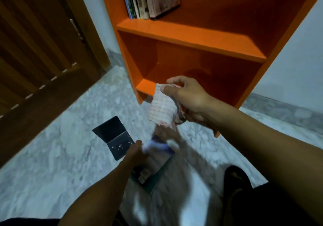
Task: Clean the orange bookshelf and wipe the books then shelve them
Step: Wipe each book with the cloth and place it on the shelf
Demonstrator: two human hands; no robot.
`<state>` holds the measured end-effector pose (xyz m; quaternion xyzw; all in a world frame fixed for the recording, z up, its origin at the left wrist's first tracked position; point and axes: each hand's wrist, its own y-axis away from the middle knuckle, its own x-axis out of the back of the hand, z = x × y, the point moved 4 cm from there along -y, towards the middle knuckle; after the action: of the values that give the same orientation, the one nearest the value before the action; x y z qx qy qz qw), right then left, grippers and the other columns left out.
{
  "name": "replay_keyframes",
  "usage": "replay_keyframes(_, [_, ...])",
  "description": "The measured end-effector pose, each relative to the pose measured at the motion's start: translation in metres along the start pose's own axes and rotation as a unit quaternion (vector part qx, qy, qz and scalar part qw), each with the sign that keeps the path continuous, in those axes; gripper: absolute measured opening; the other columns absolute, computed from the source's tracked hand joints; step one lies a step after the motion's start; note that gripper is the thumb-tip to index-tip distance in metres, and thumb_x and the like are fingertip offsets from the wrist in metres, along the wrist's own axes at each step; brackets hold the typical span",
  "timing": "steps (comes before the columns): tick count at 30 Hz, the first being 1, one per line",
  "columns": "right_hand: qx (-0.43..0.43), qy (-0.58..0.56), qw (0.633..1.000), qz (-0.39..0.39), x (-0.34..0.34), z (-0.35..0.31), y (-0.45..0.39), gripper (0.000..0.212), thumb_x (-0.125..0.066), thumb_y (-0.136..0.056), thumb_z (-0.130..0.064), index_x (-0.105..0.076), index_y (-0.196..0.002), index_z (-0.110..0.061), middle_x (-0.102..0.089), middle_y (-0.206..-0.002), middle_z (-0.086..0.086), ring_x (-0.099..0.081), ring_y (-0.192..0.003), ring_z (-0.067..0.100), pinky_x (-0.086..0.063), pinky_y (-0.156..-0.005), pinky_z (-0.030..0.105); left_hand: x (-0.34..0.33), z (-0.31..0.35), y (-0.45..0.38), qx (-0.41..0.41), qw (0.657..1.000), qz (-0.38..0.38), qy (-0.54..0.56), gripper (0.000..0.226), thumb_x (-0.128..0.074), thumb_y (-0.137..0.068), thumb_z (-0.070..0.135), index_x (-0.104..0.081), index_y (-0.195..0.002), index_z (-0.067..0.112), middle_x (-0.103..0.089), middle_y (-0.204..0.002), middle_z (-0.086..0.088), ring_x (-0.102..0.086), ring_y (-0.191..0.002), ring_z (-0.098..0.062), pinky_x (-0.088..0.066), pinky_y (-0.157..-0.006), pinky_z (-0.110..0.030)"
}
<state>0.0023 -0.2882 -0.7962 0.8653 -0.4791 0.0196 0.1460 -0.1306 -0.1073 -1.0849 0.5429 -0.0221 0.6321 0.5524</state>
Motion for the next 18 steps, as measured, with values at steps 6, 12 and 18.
replay_keyframes(6, [-0.028,0.022,0.999,-0.011,0.006,0.017,-0.011,0.04,-0.072,-0.089,-0.026,-0.056,-0.123,-0.014,-0.06,-0.114,0.008,-0.066,-0.101,0.029,-0.059,-0.085,0.049,-0.042,-0.029,-0.021,0.084,0.995,-0.018,-0.053,0.066,-0.05,-0.085,0.049,-0.026,-0.144,0.033,-0.05,-0.134,-0.008,-0.053,-0.119,-0.032,-0.044,-0.101,-0.051])
replay_keyframes(12, [-0.047,0.003,0.999,-0.023,0.0,0.028,-0.019,0.039,-0.07,-0.091,-0.02,-0.053,-0.125,-0.011,-0.058,-0.113,0.005,-0.066,-0.101,0.024,-0.057,-0.09,0.049,-0.044,-0.034,-0.028,0.101,0.992,-0.001,-0.077,0.071,-0.056,-0.086,0.049,-0.024,-0.144,0.025,-0.045,-0.141,-0.014,-0.044,-0.13,-0.037,-0.04,-0.103,-0.054])
replay_keyframes(18, [-0.06,-0.024,0.998,-0.024,0.0,0.026,-0.014,0.038,-0.071,-0.09,-0.021,-0.055,-0.123,-0.01,-0.06,-0.123,0.013,-0.067,-0.104,0.029,-0.058,-0.083,0.042,-0.028,-0.019,-0.017,0.047,0.996,0.025,-0.073,0.041,-0.06,-0.089,0.034,-0.046,-0.125,0.022,-0.06,-0.122,-0.009,-0.06,-0.111,-0.031,-0.052,-0.091,-0.046])
